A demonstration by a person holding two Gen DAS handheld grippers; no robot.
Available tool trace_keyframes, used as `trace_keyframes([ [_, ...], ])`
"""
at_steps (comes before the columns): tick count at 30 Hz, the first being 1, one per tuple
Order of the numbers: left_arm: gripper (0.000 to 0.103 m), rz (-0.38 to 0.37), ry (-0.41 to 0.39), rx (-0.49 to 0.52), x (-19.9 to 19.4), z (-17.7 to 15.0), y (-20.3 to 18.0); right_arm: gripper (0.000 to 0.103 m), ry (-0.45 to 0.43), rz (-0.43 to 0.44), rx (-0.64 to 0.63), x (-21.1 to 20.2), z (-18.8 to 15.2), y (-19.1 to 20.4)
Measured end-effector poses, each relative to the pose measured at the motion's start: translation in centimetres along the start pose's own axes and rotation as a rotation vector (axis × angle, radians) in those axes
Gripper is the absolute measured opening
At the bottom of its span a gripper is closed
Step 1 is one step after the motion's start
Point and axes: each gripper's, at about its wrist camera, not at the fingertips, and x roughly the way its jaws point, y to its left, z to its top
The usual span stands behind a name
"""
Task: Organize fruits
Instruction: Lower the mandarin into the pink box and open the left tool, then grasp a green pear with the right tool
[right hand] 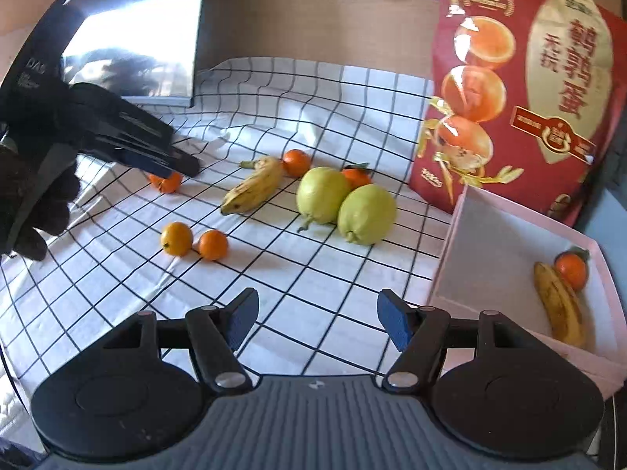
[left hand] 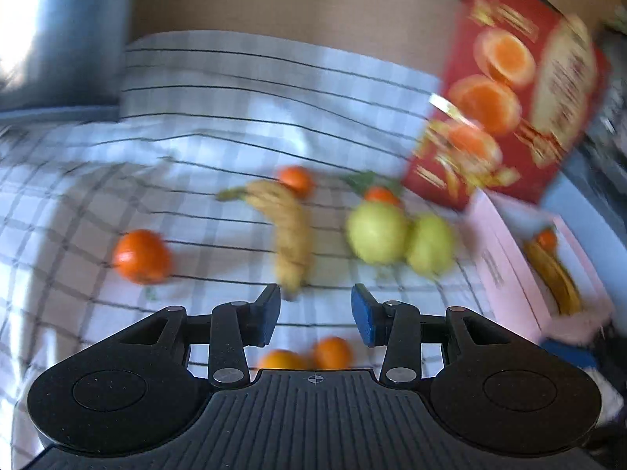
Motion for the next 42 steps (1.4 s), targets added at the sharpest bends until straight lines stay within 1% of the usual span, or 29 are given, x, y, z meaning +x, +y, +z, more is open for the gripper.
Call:
trace_keyframes([
  [2, 0.044, -0.008, 0.015, 0.04, 0.5, -0.5, -1.3, 0.068, 0.004, -0.003, -0.009, 0.2, 0.1, 0.1],
  [5, 0.044, -0.003, 0.039, 0.046, 0.9, -1.4, -2.1, 0.068, -0.003, -0.029, -0.03, 0.3, 0.7, -0.1],
  [9, 0.044, -0.028, 0.059, 0.048, 0.4, -2.3, -2.1, 0.069, -0.028, -0.052, -0.038, 1.6, 3.2, -0.9],
  [13, 0.044, -0.06, 0.058, 0.027, -0.6, -2.8, -1.5, 0.07, 0.006, -0.037, 0.045, 4.7, 6.3, -2.4],
  [18, 0.044, -0.078, 0.043, -0.009, -1.5, -3.2, -0.4, 0.07, 0.104, -0.018, 0.137, 9.6, 8.9, -4.0],
  [20, 0.044, -0.078, 0.035, -0.027, -1.9, -3.4, 0.2, 0.07, 0.139, -0.021, 0.154, 11.2, 9.3, -4.5],
  [23, 0.044, -0.072, 0.032, -0.06, -2.2, -3.8, 1.3, 0.069, 0.179, -0.05, 0.149, 12.9, 9.5, -5.1],
  [27, 0.044, -0.055, 0.042, -0.098, -2.3, -4.5, 2.6, 0.069, 0.232, -0.037, 0.202, 14.4, 9.4, -6.5],
  [28, 0.044, -0.051, 0.045, -0.107, -2.3, -4.6, 2.9, 0.069, 0.237, -0.043, 0.211, 14.7, 9.3, -6.9],
  [29, 0.044, -0.048, 0.046, -0.114, -2.3, -4.6, 3.1, 0.072, 0.235, -0.038, 0.22, 14.9, 9.2, -7.1],
  [31, 0.044, -0.05, 0.047, -0.126, -2.2, -4.6, 3.4, 0.072, 0.232, -0.035, 0.223, 15.0, 9.4, -7.3],
  [33, 0.044, -0.055, 0.048, -0.13, -2.1, -4.5, 3.4, 0.074, 0.242, -0.035, 0.212, 15.3, 9.5, -7.2],
  [38, 0.044, -0.08, 0.052, -0.107, -1.6, -4.3, 2.5, 0.076, 0.264, -0.04, 0.171, 15.8, 9.6, -6.7],
  [41, 0.044, -0.099, 0.06, -0.091, -1.6, -4.4, 1.8, 0.076, 0.264, -0.032, 0.156, 15.8, 9.6, -6.7],
  [42, 0.044, -0.102, 0.063, -0.086, -1.6, -4.5, 1.7, 0.071, 0.258, -0.024, 0.15, 15.6, 9.7, -6.7],
])
